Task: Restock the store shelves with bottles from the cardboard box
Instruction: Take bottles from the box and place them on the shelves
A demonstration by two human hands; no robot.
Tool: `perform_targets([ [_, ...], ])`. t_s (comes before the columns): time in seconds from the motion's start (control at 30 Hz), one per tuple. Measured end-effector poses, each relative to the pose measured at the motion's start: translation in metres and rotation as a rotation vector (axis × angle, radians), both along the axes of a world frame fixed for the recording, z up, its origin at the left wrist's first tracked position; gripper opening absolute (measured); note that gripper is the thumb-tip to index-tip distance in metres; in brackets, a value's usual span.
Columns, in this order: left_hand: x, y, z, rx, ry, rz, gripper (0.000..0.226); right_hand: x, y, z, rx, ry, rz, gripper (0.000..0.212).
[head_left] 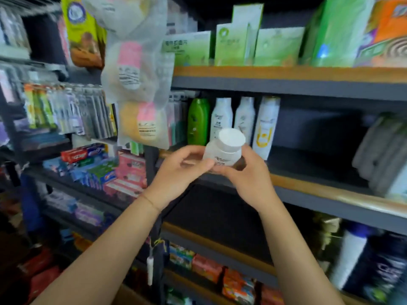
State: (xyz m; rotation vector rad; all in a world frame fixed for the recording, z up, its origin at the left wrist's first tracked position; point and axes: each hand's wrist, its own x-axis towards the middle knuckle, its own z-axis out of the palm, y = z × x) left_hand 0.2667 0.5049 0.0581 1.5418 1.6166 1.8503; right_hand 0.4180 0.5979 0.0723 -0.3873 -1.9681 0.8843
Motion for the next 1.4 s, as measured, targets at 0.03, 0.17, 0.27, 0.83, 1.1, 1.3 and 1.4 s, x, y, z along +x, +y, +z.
perform_targets([
  [0.03, 0.001, 0.014, -0.002, -0.018, 0.06, 0.032, 0.024, 0.009, 0.007, 0.004, 0.015, 0.039, -0.055, 0.053],
  [0.17, -0.01, 0.062, -0.017, -0.19, 0.519, 0.252, 0.052, 0.029, 0.036, 0.015, 0.076, 0.09, -0.206, 0.054],
  [0.27, -0.021, 0.075, -0.028, -0.247, 0.677, 0.355, 0.048, 0.025, 0.053, 0.021, 0.093, -0.008, -0.256, 0.041],
  [0.83, -0.034, 0.083, -0.042, -0.111, 0.629, 0.321, 0.034, -0.106, 0.13, 0.036, -0.284, -0.236, -0.26, 0.039],
  [1.1, -0.033, 0.084, -0.043, -0.12, 0.615, 0.314, 0.035, -0.128, 0.142, 0.04, -0.295, -0.326, -0.363, 0.053],
  [1.3, -0.033, 0.076, -0.044, -0.096, 0.589, 0.249, 0.047, -0.115, 0.129, 0.041, -0.233, -0.171, -0.388, 0.056],
  [1.4, -0.038, 0.046, -0.058, 0.062, 0.462, 0.305, 0.049, -0.1, 0.087, 0.035, -0.1, 0.026, -0.262, 0.019],
])
